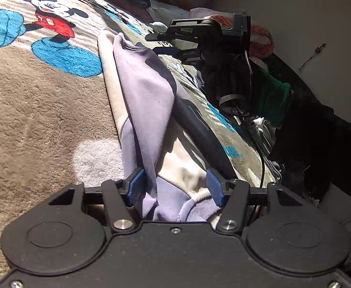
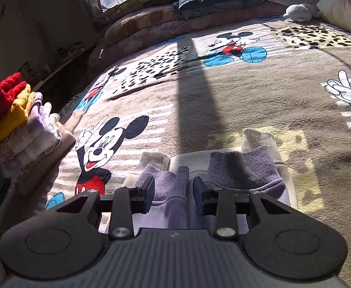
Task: Fold clothes
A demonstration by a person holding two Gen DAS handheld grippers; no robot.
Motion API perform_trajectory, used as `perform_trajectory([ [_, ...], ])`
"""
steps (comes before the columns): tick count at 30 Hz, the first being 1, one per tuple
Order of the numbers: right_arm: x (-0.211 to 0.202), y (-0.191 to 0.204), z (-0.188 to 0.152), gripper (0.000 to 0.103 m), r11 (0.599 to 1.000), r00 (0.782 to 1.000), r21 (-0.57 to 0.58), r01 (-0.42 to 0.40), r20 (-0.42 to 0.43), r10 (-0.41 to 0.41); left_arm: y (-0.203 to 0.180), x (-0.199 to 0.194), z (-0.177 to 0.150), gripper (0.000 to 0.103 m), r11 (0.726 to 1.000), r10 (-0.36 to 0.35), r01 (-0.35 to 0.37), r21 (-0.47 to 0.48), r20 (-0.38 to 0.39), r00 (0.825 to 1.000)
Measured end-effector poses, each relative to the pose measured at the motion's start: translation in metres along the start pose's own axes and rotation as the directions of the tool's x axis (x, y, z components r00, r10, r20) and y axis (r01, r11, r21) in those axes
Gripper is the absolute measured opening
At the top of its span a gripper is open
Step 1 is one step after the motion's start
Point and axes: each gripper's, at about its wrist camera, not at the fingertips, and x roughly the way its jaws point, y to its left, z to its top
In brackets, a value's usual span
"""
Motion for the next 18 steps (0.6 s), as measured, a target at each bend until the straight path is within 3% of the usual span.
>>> perform_trajectory([
  [2, 0.005, 0.005, -0.003, 0.030, 0.999, 1.000, -0.048, 0.013, -0.017, -0.014, 0.000, 0.002, 0.002, 0.055, 1.000, 0.001, -0.001, 0.002, -0.002, 1.000],
  [3, 0.004, 0.007, -0.004, 0.016, 0.998, 1.000, -0.067, 0.003, -0.011, -0.004, 0.000, 0.002, 0.002, 0.055, 1.000, 0.001, -0.001, 0.002, -0.004, 1.000],
  [5, -0.002, 0.012, -0.004, 0.012, 0.995, 0.999, -0.096, -0.025, 0.021, 0.027, -0.001, 0.003, 0.003, 0.056, 1.000, 0.001, -0.001, 0.003, -0.006, 1.000],
  [10, -0.016, 0.014, 0.004, 0.010, 0.991, 0.990, -0.113, -0.073, 0.116, 0.086, 0.001, 0.000, 0.001, 0.056, 1.000, -0.008, 0.008, -0.004, -0.008, 1.000],
  [18, 0.008, 0.015, 0.000, 0.010, 0.988, 0.997, -0.155, -0.014, 0.068, 0.025, 0.003, -0.002, 0.001, 0.056, 1.000, -0.017, 0.017, -0.024, -0.015, 1.000],
])
